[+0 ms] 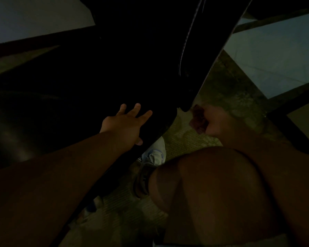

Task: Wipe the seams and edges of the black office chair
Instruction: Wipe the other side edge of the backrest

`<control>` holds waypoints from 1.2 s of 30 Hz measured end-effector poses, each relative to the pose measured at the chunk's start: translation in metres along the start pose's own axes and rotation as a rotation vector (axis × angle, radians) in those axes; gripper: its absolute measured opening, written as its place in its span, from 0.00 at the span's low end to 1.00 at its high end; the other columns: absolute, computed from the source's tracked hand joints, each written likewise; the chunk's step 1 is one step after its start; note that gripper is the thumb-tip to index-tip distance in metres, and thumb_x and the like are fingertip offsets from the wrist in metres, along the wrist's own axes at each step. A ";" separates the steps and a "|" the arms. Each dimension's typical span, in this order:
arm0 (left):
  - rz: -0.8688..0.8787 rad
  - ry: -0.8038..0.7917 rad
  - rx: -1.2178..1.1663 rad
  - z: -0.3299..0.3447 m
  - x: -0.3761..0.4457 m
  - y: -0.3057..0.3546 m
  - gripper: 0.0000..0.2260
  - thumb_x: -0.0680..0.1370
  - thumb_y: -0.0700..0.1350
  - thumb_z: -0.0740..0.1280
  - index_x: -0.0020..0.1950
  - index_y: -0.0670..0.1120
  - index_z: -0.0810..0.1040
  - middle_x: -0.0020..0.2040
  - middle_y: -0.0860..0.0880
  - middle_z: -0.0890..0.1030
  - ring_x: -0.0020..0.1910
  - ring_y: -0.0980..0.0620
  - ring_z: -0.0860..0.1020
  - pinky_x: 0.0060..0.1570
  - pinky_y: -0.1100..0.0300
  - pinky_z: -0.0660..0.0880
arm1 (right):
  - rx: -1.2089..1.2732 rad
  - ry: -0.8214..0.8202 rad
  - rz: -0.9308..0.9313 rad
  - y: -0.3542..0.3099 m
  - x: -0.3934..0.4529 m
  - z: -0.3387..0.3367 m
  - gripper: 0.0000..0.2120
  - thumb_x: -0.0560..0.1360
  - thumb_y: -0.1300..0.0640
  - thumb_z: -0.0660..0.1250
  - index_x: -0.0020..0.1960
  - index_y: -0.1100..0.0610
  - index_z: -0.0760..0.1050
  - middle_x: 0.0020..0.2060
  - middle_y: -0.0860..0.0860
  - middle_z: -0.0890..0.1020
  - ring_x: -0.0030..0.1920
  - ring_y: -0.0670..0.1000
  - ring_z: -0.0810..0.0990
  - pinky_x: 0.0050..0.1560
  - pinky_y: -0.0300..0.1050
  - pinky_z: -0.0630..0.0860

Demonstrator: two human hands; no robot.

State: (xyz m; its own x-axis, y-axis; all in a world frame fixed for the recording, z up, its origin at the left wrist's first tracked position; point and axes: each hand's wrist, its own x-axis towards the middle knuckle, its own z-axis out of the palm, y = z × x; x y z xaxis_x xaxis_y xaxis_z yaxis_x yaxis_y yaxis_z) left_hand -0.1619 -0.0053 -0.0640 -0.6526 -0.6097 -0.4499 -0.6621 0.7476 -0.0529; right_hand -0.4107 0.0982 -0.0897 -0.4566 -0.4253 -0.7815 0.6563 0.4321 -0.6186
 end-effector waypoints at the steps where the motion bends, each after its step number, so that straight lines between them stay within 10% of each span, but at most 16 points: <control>1: -0.001 -0.006 0.000 0.000 0.000 0.001 0.47 0.78 0.56 0.71 0.80 0.64 0.35 0.82 0.54 0.36 0.82 0.41 0.40 0.67 0.37 0.69 | 0.000 0.002 0.008 -0.001 0.000 0.000 0.12 0.83 0.54 0.58 0.49 0.60 0.75 0.40 0.55 0.76 0.32 0.51 0.76 0.34 0.48 0.76; 6: -0.021 -0.035 -0.005 0.000 -0.002 0.003 0.47 0.79 0.55 0.71 0.80 0.64 0.35 0.82 0.54 0.35 0.81 0.41 0.40 0.67 0.37 0.69 | -0.090 -0.110 0.050 -0.001 -0.011 0.010 0.14 0.82 0.60 0.58 0.38 0.58 0.70 0.31 0.51 0.68 0.29 0.48 0.64 0.36 0.43 0.66; 13: -0.019 -0.051 -0.010 0.000 -0.007 0.002 0.46 0.79 0.53 0.71 0.80 0.64 0.35 0.82 0.54 0.35 0.81 0.42 0.38 0.70 0.36 0.68 | -0.173 0.031 -0.019 0.003 -0.024 0.007 0.14 0.83 0.59 0.59 0.39 0.60 0.73 0.33 0.55 0.74 0.29 0.51 0.71 0.38 0.50 0.73; 17: -0.004 -0.076 -0.015 -0.001 -0.014 0.001 0.46 0.80 0.52 0.71 0.80 0.64 0.36 0.82 0.55 0.35 0.81 0.43 0.38 0.71 0.35 0.66 | -0.055 -0.002 -0.023 0.022 -0.029 0.012 0.19 0.84 0.55 0.54 0.34 0.56 0.66 0.20 0.50 0.70 0.16 0.48 0.66 0.18 0.36 0.64; 36: 0.009 -0.058 0.000 0.010 -0.026 -0.006 0.46 0.80 0.51 0.71 0.80 0.65 0.36 0.82 0.56 0.34 0.81 0.44 0.37 0.70 0.35 0.67 | -0.441 0.054 -0.236 0.048 -0.059 0.017 0.14 0.84 0.61 0.52 0.51 0.58 0.77 0.39 0.56 0.76 0.25 0.41 0.73 0.24 0.28 0.67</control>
State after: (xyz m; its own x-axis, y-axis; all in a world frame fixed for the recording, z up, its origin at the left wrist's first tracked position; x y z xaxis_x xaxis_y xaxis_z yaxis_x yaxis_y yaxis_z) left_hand -0.1376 0.0089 -0.0607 -0.6360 -0.5866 -0.5015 -0.6564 0.7529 -0.0482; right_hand -0.3421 0.1299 -0.0717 -0.5999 -0.5151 -0.6122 0.2202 0.6294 -0.7453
